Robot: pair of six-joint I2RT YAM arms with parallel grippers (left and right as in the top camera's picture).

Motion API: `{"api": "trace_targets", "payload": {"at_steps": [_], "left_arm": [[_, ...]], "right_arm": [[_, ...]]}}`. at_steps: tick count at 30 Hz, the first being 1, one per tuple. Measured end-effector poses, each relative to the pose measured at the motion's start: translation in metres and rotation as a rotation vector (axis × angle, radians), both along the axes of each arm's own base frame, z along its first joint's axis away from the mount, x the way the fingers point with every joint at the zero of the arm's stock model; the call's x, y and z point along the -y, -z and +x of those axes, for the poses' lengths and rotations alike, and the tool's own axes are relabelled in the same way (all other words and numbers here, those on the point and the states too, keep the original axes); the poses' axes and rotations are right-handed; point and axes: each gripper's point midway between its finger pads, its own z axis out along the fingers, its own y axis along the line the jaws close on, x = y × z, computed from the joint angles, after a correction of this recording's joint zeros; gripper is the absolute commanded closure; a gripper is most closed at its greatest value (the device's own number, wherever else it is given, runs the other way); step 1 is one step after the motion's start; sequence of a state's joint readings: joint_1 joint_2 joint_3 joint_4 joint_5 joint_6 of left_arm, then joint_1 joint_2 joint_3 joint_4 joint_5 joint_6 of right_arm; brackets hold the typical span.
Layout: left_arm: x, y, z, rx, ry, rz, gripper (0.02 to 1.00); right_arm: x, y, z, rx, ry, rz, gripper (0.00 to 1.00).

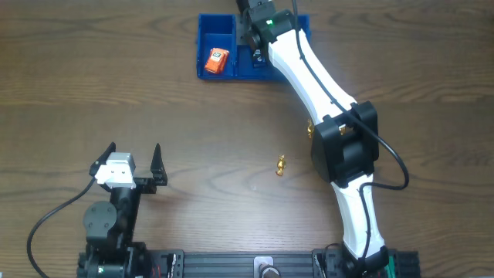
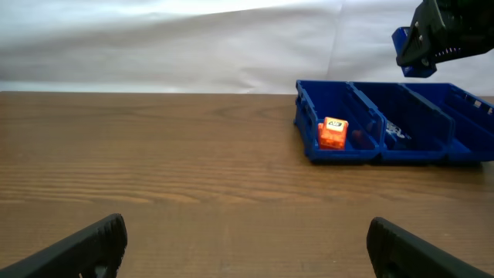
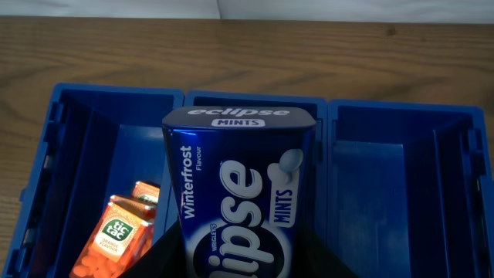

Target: Sort Candies Into Trays

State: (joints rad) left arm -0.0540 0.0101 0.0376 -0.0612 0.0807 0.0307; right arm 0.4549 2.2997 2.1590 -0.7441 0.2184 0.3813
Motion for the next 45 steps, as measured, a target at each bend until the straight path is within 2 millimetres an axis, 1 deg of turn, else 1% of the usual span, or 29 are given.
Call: {"api": "trace_targets", "payload": {"at_steps": [1,2,3,10,12,13,14,15,17,18,20,21,22,23,24,25,28,29,30,32,33,36,41,43,45], "left_arm": [[0.0,0.0,0.0,0.0,0.0,0.0,0.02],[0.0,0.0,0.0,0.0,0.0,0.0,0.02],[0.0,0.0,0.0,0.0,0.0,0.0,0.02],[0.0,0.0,0.0,0.0,0.0,0.0,0.023],[0.0,0.0,0.0,0.0,0.0,0.0,0.02],[0.0,0.0,0.0,0.0,0.0,0.0,0.02],[0.0,0.0,0.0,0.0,0.0,0.0,0.02],[0.0,0.0,0.0,0.0,0.0,0.0,0.02],[0.0,0.0,0.0,0.0,0.0,0.0,0.023],[0.0,0.0,0.0,0.0,0.0,0.0,0.02],[0.0,0.0,0.0,0.0,0.0,0.0,0.02],[0.0,0.0,0.0,0.0,-0.001,0.0,0.02],[0.0,0.0,0.0,0.0,0.0,0.0,0.02],[0.0,0.0,0.0,0.0,0.0,0.0,0.02],[0.0,0.0,0.0,0.0,0.0,0.0,0.02],[0.0,0.0,0.0,0.0,0.0,0.0,0.02],[0.0,0.0,0.0,0.0,0.0,0.0,0.02],[0.0,0.0,0.0,0.0,0.0,0.0,0.023],[0.0,0.0,0.0,0.0,0.0,0.0,0.02],[0.0,0.0,0.0,0.0,0.0,0.0,0.02],[0.0,0.0,0.0,0.0,0.0,0.0,0.02],[0.0,0.0,0.0,0.0,0.0,0.0,0.02],[0.0,0.0,0.0,0.0,0.0,0.0,0.02],[0.0,0.0,0.0,0.0,0.0,0.0,0.02],[0.0,0.0,0.0,0.0,0.0,0.0,0.02]], "right_arm": [[0.0,0.0,0.0,0.0,-0.001,0.001,0.551],[0.0,0.0,0.0,0.001,-0.003,0.0,0.446],[0.0,0.0,0.0,0.001,-0.005,-0.001,0.316],[-0.004,-0.003,0.003,0.017,-0.01,0.017,0.246],[-0.005,-0.005,-0.001,0.009,-0.017,0.009,0.242],[-0.005,-0.008,-0.006,0.0,-0.024,-0.001,0.24],[-0.005,-0.015,-0.014,-0.008,-0.032,-0.015,0.237],[-0.005,-0.029,-0.023,-0.003,-0.04,-0.024,0.233],[-0.001,-0.06,-0.049,0.008,-0.05,-0.046,0.231],[0.003,-0.083,-0.07,0.027,-0.057,-0.051,0.231],[0.009,-0.116,-0.103,0.07,-0.071,-0.038,0.233],[0.017,-0.124,-0.124,0.077,-0.069,-0.031,0.233],[0.026,-0.124,-0.142,0.071,-0.062,-0.023,0.235],[0.036,-0.118,-0.157,0.06,-0.045,-0.012,0.233],[0.043,-0.11,-0.167,0.04,-0.038,-0.013,0.235],[0.057,-0.079,-0.192,-0.039,-0.018,-0.025,0.235],[0.074,0.015,-0.236,-0.238,0.014,-0.044,0.237],[0.077,0.036,-0.246,-0.287,0.019,-0.049,0.24],[0.082,0.066,-0.263,-0.359,0.027,-0.061,0.237],[0.088,0.096,-0.28,-0.431,0.043,-0.062,0.244],[0.088,0.103,-0.285,-0.447,0.045,-0.053,0.246],[0.085,0.114,-0.291,-0.473,0.044,-0.032,0.244],[0.067,0.116,-0.295,-0.471,0.008,-0.007,0.251],[0.062,0.121,-0.3,-0.488,0.001,-0.01,0.255],[0.06,0.13,-0.304,-0.518,0.003,-0.024,0.261]]}}
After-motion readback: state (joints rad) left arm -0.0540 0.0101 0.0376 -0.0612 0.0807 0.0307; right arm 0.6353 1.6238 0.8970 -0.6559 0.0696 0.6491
